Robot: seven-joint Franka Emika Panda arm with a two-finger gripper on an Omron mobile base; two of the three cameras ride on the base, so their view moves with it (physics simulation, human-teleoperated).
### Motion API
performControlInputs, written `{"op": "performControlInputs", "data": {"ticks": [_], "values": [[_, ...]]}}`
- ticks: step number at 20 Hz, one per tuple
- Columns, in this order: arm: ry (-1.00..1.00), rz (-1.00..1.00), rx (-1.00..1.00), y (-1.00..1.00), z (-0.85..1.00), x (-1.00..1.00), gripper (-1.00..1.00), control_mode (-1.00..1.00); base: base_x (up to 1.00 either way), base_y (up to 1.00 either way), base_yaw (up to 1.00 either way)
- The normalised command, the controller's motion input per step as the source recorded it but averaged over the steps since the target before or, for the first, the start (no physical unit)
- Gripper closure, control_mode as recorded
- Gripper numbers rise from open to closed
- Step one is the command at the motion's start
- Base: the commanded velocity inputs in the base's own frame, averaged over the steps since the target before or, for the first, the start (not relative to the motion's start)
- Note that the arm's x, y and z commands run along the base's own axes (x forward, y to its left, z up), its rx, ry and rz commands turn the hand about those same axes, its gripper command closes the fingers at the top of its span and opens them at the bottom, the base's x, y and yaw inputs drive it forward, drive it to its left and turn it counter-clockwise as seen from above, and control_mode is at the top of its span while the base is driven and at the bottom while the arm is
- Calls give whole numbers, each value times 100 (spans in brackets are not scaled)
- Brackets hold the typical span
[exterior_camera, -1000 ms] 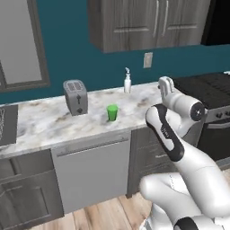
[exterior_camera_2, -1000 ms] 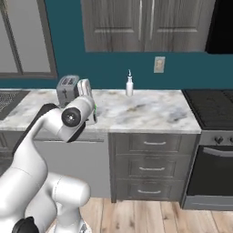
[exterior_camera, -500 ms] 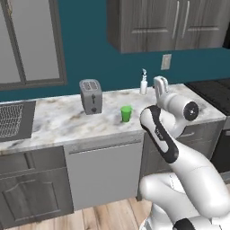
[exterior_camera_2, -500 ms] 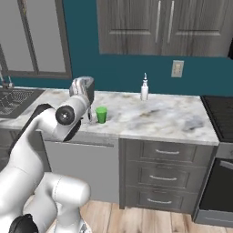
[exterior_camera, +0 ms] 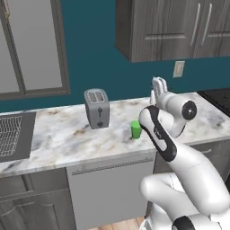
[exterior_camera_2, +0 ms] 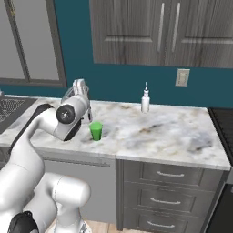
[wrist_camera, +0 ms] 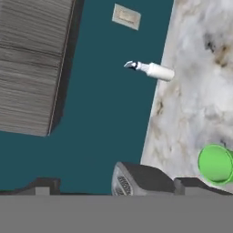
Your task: Move the cup from next to the sink to the open cabinet. Then, move the bowl with the lemon to the fridge to clear the area for faucet cleaning.
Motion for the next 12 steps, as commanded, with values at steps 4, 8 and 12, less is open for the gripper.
{"op": "performControlInputs", "data": {"ticks": [4,8,12], "values": [[69,18,1,-40,0,10,-100,-100,0,0,0],[69,35,-7,-8,0,2,-100,-100,0,0,0],[32,6,-9,5,-10,23,-100,-100,0,0,0]]}}
